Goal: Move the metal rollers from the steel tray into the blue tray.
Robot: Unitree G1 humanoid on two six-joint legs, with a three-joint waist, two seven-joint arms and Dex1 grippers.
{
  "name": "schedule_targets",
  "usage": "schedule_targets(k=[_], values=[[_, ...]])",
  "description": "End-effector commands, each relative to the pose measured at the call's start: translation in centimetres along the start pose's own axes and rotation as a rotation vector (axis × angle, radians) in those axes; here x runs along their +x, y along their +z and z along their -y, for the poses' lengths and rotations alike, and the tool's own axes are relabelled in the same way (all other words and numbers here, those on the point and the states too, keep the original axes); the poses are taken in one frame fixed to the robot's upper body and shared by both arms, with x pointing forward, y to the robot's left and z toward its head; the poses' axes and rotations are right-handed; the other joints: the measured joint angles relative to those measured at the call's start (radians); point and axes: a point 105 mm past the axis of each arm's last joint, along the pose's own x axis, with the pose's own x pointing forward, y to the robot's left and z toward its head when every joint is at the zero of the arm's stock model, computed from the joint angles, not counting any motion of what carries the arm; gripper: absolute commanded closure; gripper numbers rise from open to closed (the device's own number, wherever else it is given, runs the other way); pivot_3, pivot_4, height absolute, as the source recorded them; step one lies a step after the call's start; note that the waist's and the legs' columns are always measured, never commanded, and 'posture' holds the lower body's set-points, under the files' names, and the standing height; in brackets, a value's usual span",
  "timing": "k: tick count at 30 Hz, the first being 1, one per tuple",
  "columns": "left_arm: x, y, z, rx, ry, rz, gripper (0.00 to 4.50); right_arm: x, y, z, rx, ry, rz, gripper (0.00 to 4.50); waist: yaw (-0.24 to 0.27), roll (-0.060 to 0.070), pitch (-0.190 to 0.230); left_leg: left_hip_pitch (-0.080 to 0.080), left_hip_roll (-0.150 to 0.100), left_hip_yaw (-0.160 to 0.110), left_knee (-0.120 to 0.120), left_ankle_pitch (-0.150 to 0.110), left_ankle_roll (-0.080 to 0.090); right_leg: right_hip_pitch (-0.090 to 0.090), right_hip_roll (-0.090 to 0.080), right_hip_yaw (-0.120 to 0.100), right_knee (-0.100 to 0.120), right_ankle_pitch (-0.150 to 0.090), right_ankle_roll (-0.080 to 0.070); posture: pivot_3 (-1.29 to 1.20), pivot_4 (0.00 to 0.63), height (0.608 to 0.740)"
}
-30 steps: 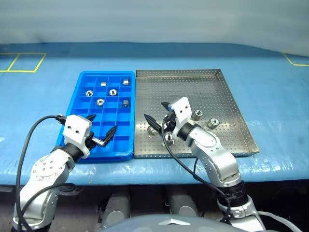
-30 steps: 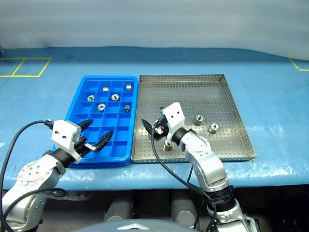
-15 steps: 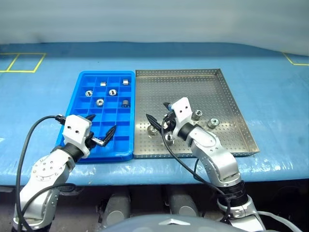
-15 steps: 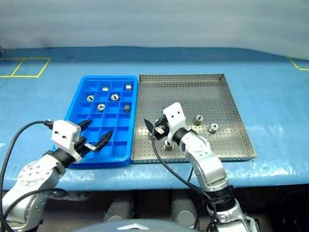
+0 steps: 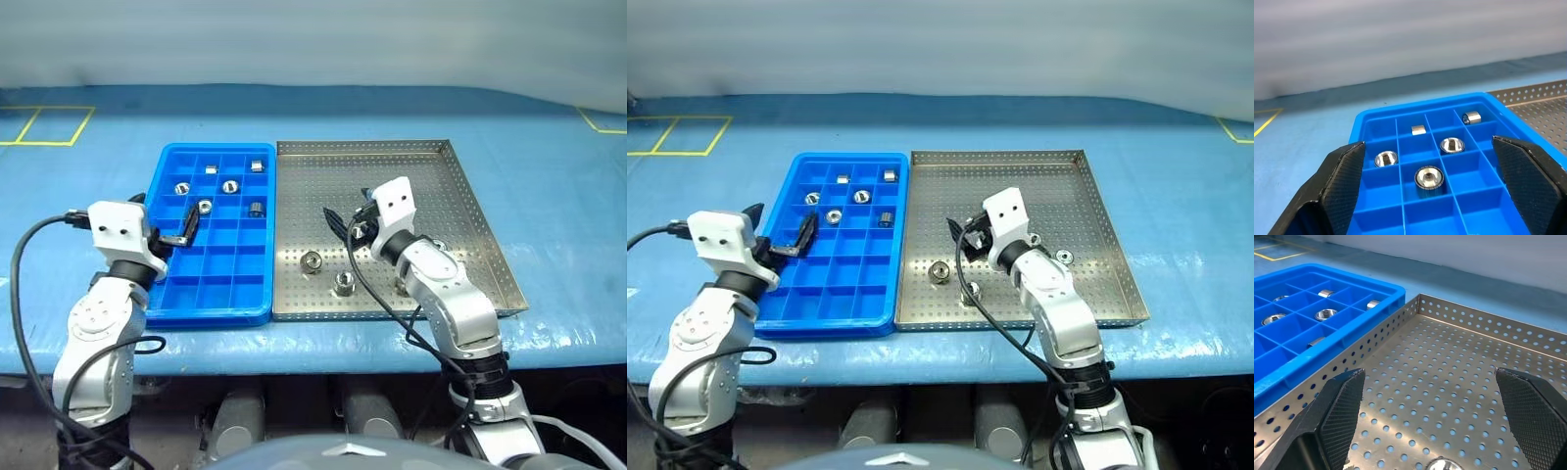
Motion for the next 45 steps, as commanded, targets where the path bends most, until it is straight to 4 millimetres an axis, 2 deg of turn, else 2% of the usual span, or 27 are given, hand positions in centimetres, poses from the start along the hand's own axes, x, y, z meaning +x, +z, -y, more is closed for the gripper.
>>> schedule_targets(k=[1,4,9,13,18,21,25,28,34,41,45], values=[[0.2,0.9,0.5,0.009,-0.02,0.044,0.0,-0.5,1.4,1.1,-0.02,-0.044,0.053,0.03,-0.003,0.0,0.0,0.0,0.0,0.0,0.0,0.0,0.0,0.0,0.0,0.0,0.0,0.0,0.0,-0.04,0.15,0.74],[0.0,0.1,2.2,-0.001,-0.137,-0.002,0.0,-1.0,1.1,1.5,-0.033,-0.051,0.04,0.03,-0.003,0.0,0.0,0.0,0.0,0.0,0.0,0.0,0.0,0.0,0.0,0.0,0.0,0.0,0.0,-0.04,0.15,0.74],[-1.4,-1.2,4.6,0.038,-0.367,-0.084,0.0,-2.7,0.1,0.0,-0.086,0.143,-0.03,0.03,-0.005,0.0,0.0,0.0,0.0,0.001,0.0,0.0,0.0,-0.001,0.0,0.001,0.0,0.0,0.0,-0.04,0.15,0.74],[-1.6,-1.4,4.5,0.05,-0.402,-0.105,0.0,-3.6,-0.4,0.2,-0.111,0.191,-0.071,0.03,-0.007,0.0,0.0,0.0,0.0,0.001,0.0,0.0,0.0,-0.001,0.0,0.001,0.0,0.0,0.0,-0.05,0.15,0.74],[-0.7,-1.0,5.3,0.064,-0.48,-0.121,0.0,-3.6,-0.6,0.8,-0.111,0.14,-0.084,0.03,-0.005,-0.001,0.0,0.0,0.0,0.002,0.002,0.0,0.0,-0.001,0.0,0.001,0.0,0.0,0.0,-0.05,0.15,0.74],[0.7,-0.2,6.3,0.12,-0.579,-0.125,0.0,-3.5,-0.8,0.7,-0.109,0.137,-0.097,0.03,0.0,-0.001,0.0,-0.001,0.0,0.002,0.002,0.0,0.0,-0.001,0.0,0.001,0.0,0.0,0.0,-0.05,0.15,0.74],[2.5,0.4,9.2,0.184,-0.797,-0.158,0.0,-3.4,-0.9,0.7,-0.097,0.122,-0.107,0.03,-0.001,-0.001,0.0,-0.003,0.0,0.002,0.002,0.0,0.0,-0.003,0.0,0.001,0.0,0.001,0.002,-0.05,0.15,0.74],[3.0,0.1,10.8,0.22,-0.922,-0.186,0.0,-3.4,-1.0,0.8,-0.092,0.112,-0.113,0.03,-0.006,-0.001,0.0,-0.005,0.0,0.002,0.002,0.0,0.0,-0.004,0.0,0.002,-0.001,0.002,0.003,-0.07,0.15,0.74],[3.5,-1.7,13.6,0.293,-1.137,-0.288,0.0,-4.8,-1.4,0.1,-0.105,0.152,-0.124,0.03,-0.016,-0.001,0.0,-0.007,0.0,0.002,0.002,0.0,0.001,-0.007,0.001,0.003,-0.001,0.003,0.007,-0.11,0.15,0.74],[3.3,-3.5,14.7,0.374,-1.277,-0.368,0.0,-5.7,-1.9,-0.4,-0.097,0.161,-0.135,0.03,-0.033,-0.001,0.0,-0.007,0.0,0.002,0.004,0.0,0.001,-0.007,0.002,0.004,0.0,0.002,0.005,-0.14,0.15,0.74],[3.3,-4.8,15.0,0.485,-1.327,-0.418,0.0,-5.5,-1.9,-0.8,-0.087,0.168,-0.131,0.03,-0.035,-0.001,0.0,-0.008,0.0,0.002,0.006,0.0,0.001,-0.006,0.002,0.004,0.001,0.002,0.005,-0.13,0.15,0.74]])
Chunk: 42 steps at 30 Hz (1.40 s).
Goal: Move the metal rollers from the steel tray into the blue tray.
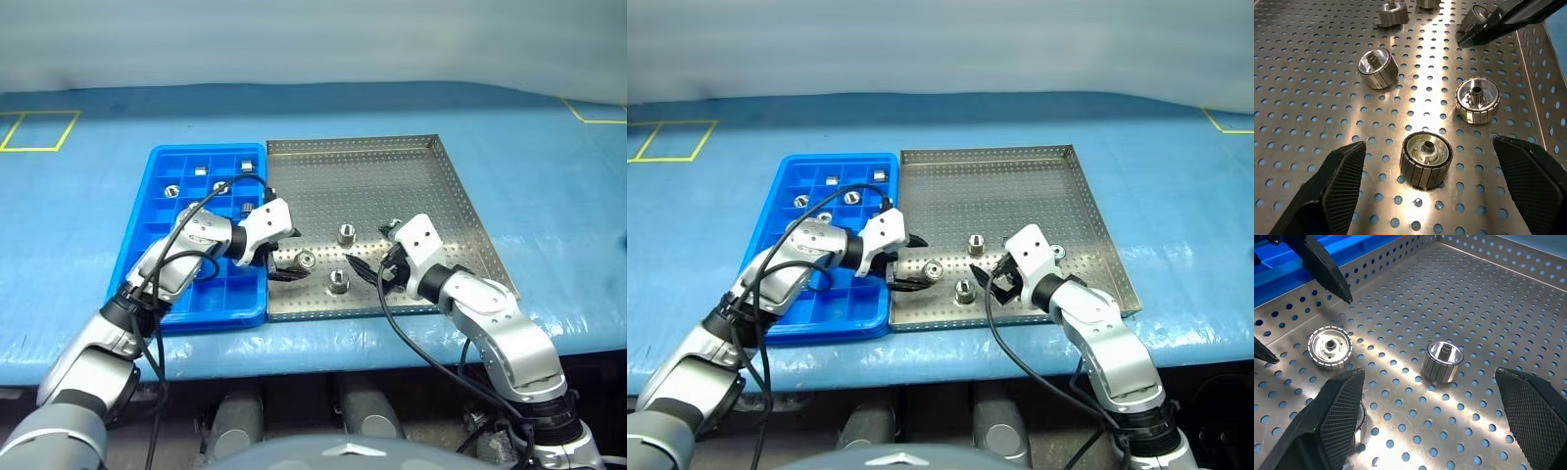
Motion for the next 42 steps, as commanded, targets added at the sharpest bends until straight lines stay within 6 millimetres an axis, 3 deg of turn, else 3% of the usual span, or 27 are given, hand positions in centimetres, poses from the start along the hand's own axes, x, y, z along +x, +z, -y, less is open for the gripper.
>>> schedule_targets(k=[1,7,8,17,24,26,30,34,39,42], values=[[0.5,-0.1,-0.1,0.078,-0.03,-0.071,0.0,-0.2,1.4,-0.3,-0.022,0.004,0.062,0.03,0.0,0.0,0.0,0.0,0.0,0.0,0.0,0.0,0.0,0.0,0.0,0.0,0.0,0.0,0.0,-0.13,0.15,0.74],[2.0,-1.3,-0.4,0.106,-0.059,-0.2,0.0,0.3,1.7,-0.6,-0.025,0.018,0.074,0.03,0.006,0.002,-0.001,0.001,0.0,0.0,0.002,0.0,0.0,0.002,0.0,0.001,0.0,0.001,0.001,-0.12,0.15,0.74],[2.3,-1.4,-0.4,0.109,-0.065,-0.209,0.17,0.3,1.7,-0.6,-0.025,0.019,0.075,0.01,0.006,0.002,-0.002,0.001,0.0,0.0,0.002,0.0,0.0,0.002,0.0,0.001,0.0,0.001,0.001,-0.12,0.15,0.74],[3.2,-1.2,-0.1,0.169,-0.124,-0.27,2.84,0.4,1.7,-0.7,-0.024,0.016,0.084,0.0,0.005,0.006,-0.004,0.008,-0.001,0.001,0.002,0.0,0.0,0.009,0.0,0.002,0.0,0.0,0.001,-0.14,0.15,0.74],[3.0,-1.3,0.2,0.155,-0.126,-0.246,2.84,0.3,1.7,-0.6,-0.02,0.002,0.088,0.0,0.001,0.006,-0.004,0.009,-0.001,0.001,0.002,0.0,0.001,0.011,0.0,0.002,-0.001,0.0,0.001,-0.14,0.15,0.74],[2.4,-0.2,-0.5,0.131,-0.07,-0.178,2.84,0.4,1.7,-0.6,-0.02,0.0,0.088,0.0,-0.001,0.006,-0.004,0.009,-0.001,0.001,0.002,0.0,0.001,0.011,0.0,0.002,-0.001,0.0,0.001,-0.14,0.15,0.74],[0.2,1.9,-1.9,0.063,0.079,-0.021,2.84,0.5,1.8,-0.6,-0.018,0.002,0.094,0.0,-0.006,0.005,-0.004,0.009,0.0,0.001,0.001,0.0,0.001,0.01,0.0,0.002,0.0,0.0,0.001,-0.12,0.15,0.74],[-3.0,2.6,-3.0,0.008,0.302,0.104,2.84,1.0,2.0,-1.0,-0.013,0.016,0.105,0.0,-0.008,0.005,-0.003,0.008,0.0,0.001,0.0,0.0,0.001,0.008,0.0,0.002,0.0,0.0,0.001,-0.1,0.15,0.74],[-8.5,2.3,-4.3,-0.1,0.756,0.25,2.84,1.8,2.6,-2.3,-0.014,0.078,0.124,0.0,-0.001,0.005,-0.003,0.009,0.0,0.001,-0.001,0.0,0.001,0.008,0.0,0.003,-0.001,0.0,0.001,-0.06,0.15,0.74],[-12.3,1.0,-4.6,-0.193,1.063,0.305,2.84,2.6,3.4,-3.7,-0.019,0.143,0.151,0.0,0.011,0.004,-0.003,0.009,0.0,0.001,0.0,0.0,0.001,0.009,0.0,0.003,0.0,0.001,0.001,-0.04,0.15,0.74]])
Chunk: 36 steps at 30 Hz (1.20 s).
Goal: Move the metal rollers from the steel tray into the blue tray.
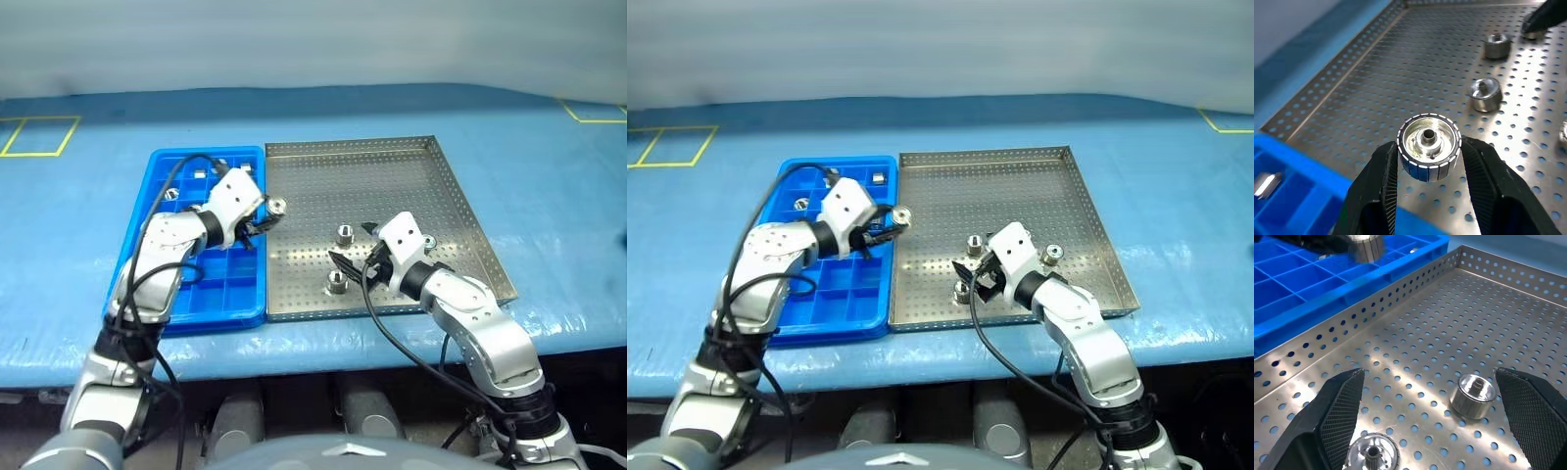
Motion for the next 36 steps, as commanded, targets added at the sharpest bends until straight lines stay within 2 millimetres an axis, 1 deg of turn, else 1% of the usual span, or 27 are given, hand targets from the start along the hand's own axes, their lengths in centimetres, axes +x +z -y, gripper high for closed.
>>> schedule_targets(k=[1,5,7,8,10,13,15,19,22,28,36], values=[[-3.6,1.5,-3.9,-0.03,0.351,0.092,2.84,0.9,2.1,-1.5,-0.029,0.075,0.082,0.0,0.006,0.0,0.0,0.0,0.0,0.0,0.0,0.0,0.0,0.0,0.0,0.0,0.0,0.0,0.0,-0.02,0.15,0.74],[-7.0,0.2,-5.1,-0.093,0.564,0.082,2.84,2.1,3.2,-3.1,-0.027,0.16,0.128,0.0,0.02,-0.001,0.0,0.001,0.0,0.0,0.001,0.0,0.0,0.002,0.0,0.0,0.0,0.0,0.0,0.01,0.15,0.74],[-8.2,-0.7,-5.4,-0.124,0.625,0.066,2.84,2.5,3.7,-3.7,-0.025,0.189,0.144,0.0,0.029,-0.001,0.0,0.002,0.0,0.0,0.001,0.0,0.0,0.002,0.0,0.0,-0.001,0.0,0.0,0.03,0.15,0.74],[-8.9,-1.5,-5.5,-0.143,0.661,0.039,2.84,2.8,4.0,-4.2,-0.019,0.215,0.159,0.0,0.034,-0.001,0.0,0.002,0.0,0.0,0.001,0.0,0.0,0.003,0.0,0.0,-0.001,0.0,0.0,0.04,0.15,0.74],[-9.8,-2.9,-5.4,-0.173,0.702,-0.002,2.84,3.3,4.6,-5.0,-0.016,0.255,0.179,0.0,0.04,-0.001,0.0,0.002,0.0,-0.001,0.001,0.0,0.0,0.003,0.0,-0.001,-0.001,0.0,0.0,0.05,0.15,0.74],[-10.3,-4.8,-5.1,-0.227,0.719,-0.052,2.84,3.8,5.0,-6.2,-0.018,0.305,0.195,0.0,0.052,-0.002,0.0,0.003,0.0,-0.001,0.001,0.0,0.0,0.003,0.0,-0.001,-0.001,0.0,0.0,0.06,0.15,0.74],[-10.3,-6.0,-4.8,-0.263,0.712,-0.075,2.84,3.9,5.1,-6.8,-0.02,0.332,0.201,0.0,0.063,-0.002,-0.001,0.002,0.0,-0.001,0.001,0.0,0.0,0.003,0.0,-0.002,-0.001,0.0,-0.001,0.06,0.15,0.74],[-9.7,-7.8,-4.8,-0.33,0.685,-0.106,2.84,3.9,5.1,-7.3,-0.017,0.35,0.205,0.0,0.068,-0.002,-0.001,0.002,0.0,-0.001,0.001,0.0,0.0,0.003,0.0,-0.002,-0.001,0.0,-0.001,0.05,0.15,0.74],[-9.0,-8.1,-5.0,-0.329,0.651,-0.102,2.84,3.8,5.0,-7.3,-0.014,0.346,0.202,0.0,0.067,-0.003,-0.001,0.002,0.0,-0.001,0.001,0.0,0.0,0.003,-0.001,-0.002,-0.001,-0.001,-0.001,0.04,0.15,0.74],[-7.5,-8.0,-5.8,-0.329,0.609,-0.084,2.84,3.6,4.7,-7.0,-0.007,0.321,0.192,0.0,0.062,-0.003,-0.001,0.002,0.0,-0.001,0.001,0.0,-0.001,0.003,-0.001,-0.002,-0.002,-0.001,-0.001,0.01,0.15,0.74],[-5.7,-8.4,-5.9,-0.336,0.552,-0.117,2.84,3.4,4.4,-7.0,-0.002,0.302,0.187,0.0,0.048,-0.003,-0.001,0.002,0.0,-0.001,-0.001,0.0,-0.001,0.003,-0.001,-0.003,-0.002,-0.001,-0.001,-0.01,0.15,0.74]])
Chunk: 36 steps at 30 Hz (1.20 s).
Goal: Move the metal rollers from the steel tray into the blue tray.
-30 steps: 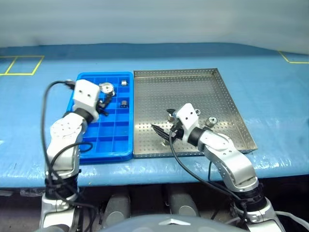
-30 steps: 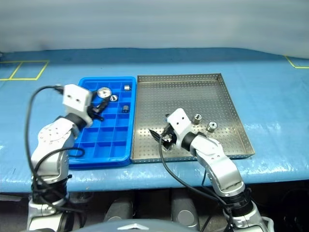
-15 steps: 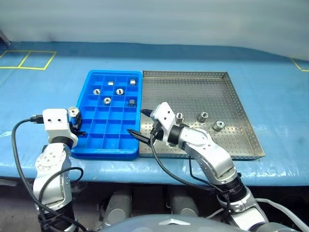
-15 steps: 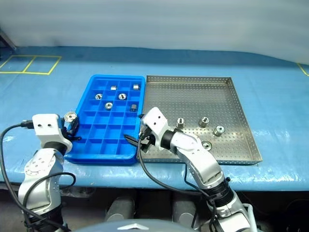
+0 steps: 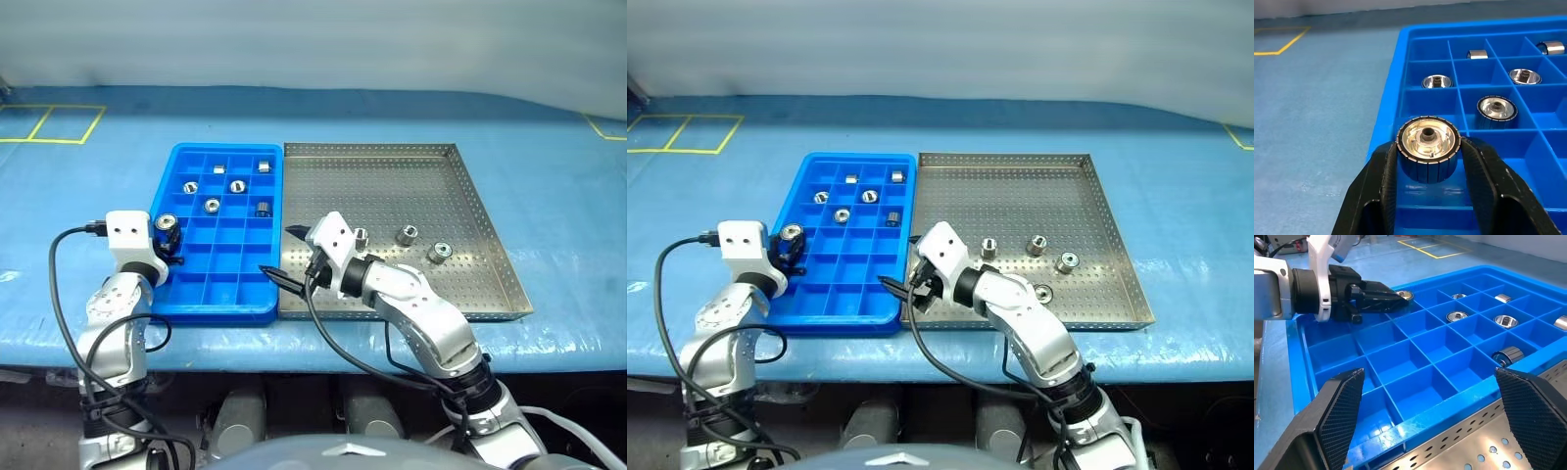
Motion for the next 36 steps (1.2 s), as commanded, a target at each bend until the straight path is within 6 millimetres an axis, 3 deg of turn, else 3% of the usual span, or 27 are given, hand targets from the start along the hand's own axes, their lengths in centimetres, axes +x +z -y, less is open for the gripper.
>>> schedule_targets(k=[1,9,10,14,17,24,30,36], values=[[0.3,1.6,0.2,0.028,-0.017,0.046,2.84,-0.3,1.4,-0.1,-0.031,-0.01,0.05,0.0,-0.003,0.0,0.0,0.0,0.0,0.0,0.0,0.0,0.0,0.0,0.0,0.0,0.0,0.0,0.0,-0.02,0.15,0.74],[-0.5,5.1,1.7,0.049,-0.074,0.16,0.16,-1.1,1.3,0.8,-0.03,-0.071,0.048,0.0,-0.004,0.0,0.0,0.0,0.0,0.0,0.0,0.0,0.0,0.0,0.0,0.0,-0.001,0.0,0.0,-0.05,0.15,0.74],[-0.6,5.6,1.9,0.054,-0.085,0.17,0.04,-1.3,1.3,1.0,-0.029,-0.08,0.047,0.0,-0.005,0.0,0.0,-0.001,0.0,0.0,0.0,0.0,0.0,0.0,0.0,0.0,-0.001,0.0,0.0,-0.05,0.15,0.74],[-0.8,7.7,4.1,0.061,-0.209,0.222,0.04,-2.3,1.2,2.1,-0.028,-0.135,0.041,0.0,-0.008,0.0,0.0,-0.001,0.0,0.0,0.0,0.0,0.0,0.0,0.0,0.0,-0.001,0.0,0.0,-0.06,0.15,0.74],[-0.9,8.4,7.9,0.104,-0.445,0.212,0.04,-3.4,0.8,3.2,-0.034,-0.193,0.018,0.0,-0.012,0.0,0.0,-0.001,0.0,0.0,-0.001,0.0,0.0,0.0,0.0,0.0,-0.002,0.0,0.0,-0.07,0.15,0.74],[-0.4,6.9,14.0,0.243,-0.829,0.08,0.04,-6.0,-0.1,4.8,-0.046,-0.283,-0.041,0.0,-0.032,0.0,0.0,-0.001,0.0,0.0,-0.002,0.0,0.0,0.0,0.0,0.0,-0.005,0.0,0.001,-0.1,0.15,0.74],[2.0,6.4,17.5,0.297,-0.936,0.027,0.04,-7.8,-1.0,5.3,-0.051,-0.337,-0.091,0.0,-0.042,0.0,0.0,-0.002,0.0,0.001,-0.004,-0.001,0.001,0.0,0.0,0.0,-0.008,0.001,0.001,-0.14,0.15,0.74],[3.5,4.7,20.6,0.354,-1.009,-0.025,0.04,-8.1,-1.1,5.1,-0.043,-0.368,-0.087,0.0,-0.059,0.0,0.0,-0.004,0.0,0.002,-0.003,-0.002,0.003,0.001,0.0,0.002,-0.013,0.004,0.006,-0.18,0.15,0.74]])
